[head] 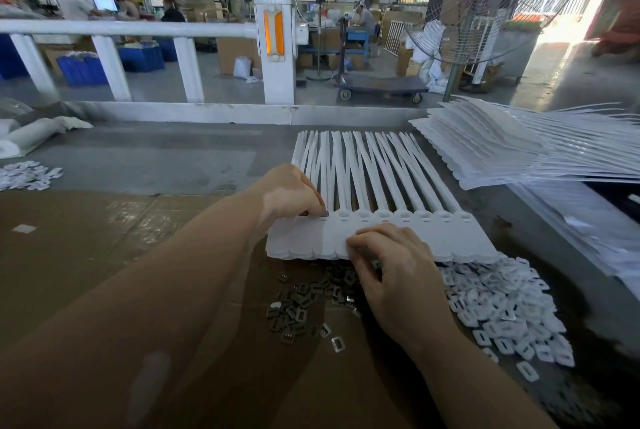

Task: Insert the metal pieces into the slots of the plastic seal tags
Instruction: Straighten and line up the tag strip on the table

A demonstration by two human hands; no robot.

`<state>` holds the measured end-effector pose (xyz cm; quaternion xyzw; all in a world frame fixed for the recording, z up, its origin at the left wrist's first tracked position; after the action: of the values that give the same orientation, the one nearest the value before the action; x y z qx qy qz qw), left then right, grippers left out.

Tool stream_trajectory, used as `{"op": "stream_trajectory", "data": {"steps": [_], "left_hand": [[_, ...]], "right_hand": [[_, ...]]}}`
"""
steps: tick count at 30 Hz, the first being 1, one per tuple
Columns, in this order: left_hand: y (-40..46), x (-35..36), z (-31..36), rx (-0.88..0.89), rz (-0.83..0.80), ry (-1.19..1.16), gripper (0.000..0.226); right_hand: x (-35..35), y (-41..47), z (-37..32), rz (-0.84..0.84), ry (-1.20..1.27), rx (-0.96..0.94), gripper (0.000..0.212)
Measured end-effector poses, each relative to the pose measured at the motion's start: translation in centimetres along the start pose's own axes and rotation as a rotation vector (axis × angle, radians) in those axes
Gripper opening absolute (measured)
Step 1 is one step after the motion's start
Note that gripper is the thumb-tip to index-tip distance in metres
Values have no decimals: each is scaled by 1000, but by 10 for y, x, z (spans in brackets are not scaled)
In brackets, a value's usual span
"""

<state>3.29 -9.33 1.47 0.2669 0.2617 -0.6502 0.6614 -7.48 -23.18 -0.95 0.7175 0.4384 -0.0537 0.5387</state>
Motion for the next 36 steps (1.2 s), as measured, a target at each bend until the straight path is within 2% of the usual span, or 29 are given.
{"op": "stream_trajectory", "data": {"steps": [9, 13, 17, 22, 25, 28, 36], "left_hand": [[-2, -5, 0, -5, 38, -60, 0], [-11, -11, 1, 135, 82, -107, 7], [-35, -10, 11, 355, 61, -107, 7], [-73, 11, 20, 646, -181, 78, 11], [-82, 24, 15, 754, -184, 297, 9], [-83, 35, 8, 774, -185, 441, 15], [-86, 41, 8, 760, -75, 484, 21]], "right_hand": [[0, 1, 2, -1, 19, 21, 7], [-3, 3, 5, 60, 68, 55, 12], [-9, 5, 6, 144, 118, 98, 25], [-10, 6, 8, 127, 157, 153, 34], [-11, 6, 7, 115, 166, 174, 35], [-10, 6, 7, 98, 155, 169, 34], [-8, 5, 8, 84, 137, 131, 23]]}}
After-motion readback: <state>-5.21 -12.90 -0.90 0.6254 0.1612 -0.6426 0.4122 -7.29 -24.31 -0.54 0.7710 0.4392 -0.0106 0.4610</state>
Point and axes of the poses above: each hand's wrist, its own y-axis towards the middle knuckle, its own x-axis out of the palm, z = x × y, the point moved 6 cm from there along y, towards the middle knuckle, and after that the axes turned 12 degrees about z, right-handed, at the moved point
